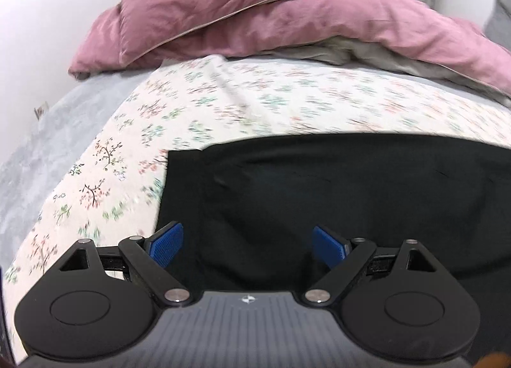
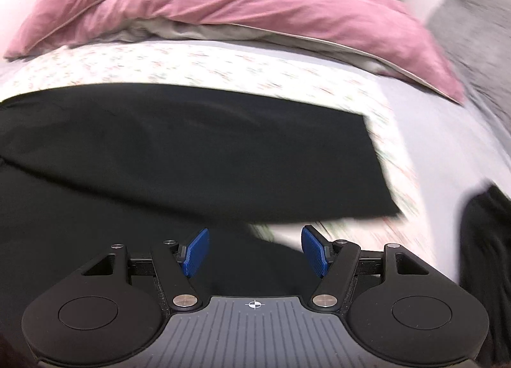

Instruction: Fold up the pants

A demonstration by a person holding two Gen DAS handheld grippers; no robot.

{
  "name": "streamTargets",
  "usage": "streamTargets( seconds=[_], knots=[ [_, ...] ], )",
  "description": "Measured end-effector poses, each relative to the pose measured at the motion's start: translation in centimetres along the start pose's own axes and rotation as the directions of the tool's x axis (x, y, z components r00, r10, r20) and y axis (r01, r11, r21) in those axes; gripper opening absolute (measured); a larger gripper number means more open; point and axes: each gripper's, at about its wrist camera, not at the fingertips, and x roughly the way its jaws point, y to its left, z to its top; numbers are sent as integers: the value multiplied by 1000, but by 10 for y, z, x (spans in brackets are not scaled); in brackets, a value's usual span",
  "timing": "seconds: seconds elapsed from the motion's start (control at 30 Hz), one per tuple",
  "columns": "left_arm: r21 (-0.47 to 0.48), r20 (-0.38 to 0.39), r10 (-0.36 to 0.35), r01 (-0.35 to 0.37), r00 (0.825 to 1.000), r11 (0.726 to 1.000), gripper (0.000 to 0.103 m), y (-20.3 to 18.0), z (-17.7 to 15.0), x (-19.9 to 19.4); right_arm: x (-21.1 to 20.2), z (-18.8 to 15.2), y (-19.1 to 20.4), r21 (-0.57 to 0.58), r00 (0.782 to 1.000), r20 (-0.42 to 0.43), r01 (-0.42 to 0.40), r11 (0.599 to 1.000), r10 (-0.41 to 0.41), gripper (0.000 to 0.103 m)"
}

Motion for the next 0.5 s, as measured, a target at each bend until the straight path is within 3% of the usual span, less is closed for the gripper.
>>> streamTargets(
  seconds=[0.23,0.37,0.5],
  knots=[
    [-193,-11,-118,113,993,975,102,74,29,67,88,103,54,-154,984,-11,-177,972,178,65],
    [-324,1,-196,186,981,928,93,108,25,98,137,149,100,-267,962,-52,-271,925,267,64],
    [-372,74,-250,259,965,891,85,124,22,108,177,182,150,-342,946,-86,-324,882,314,62]
  ],
)
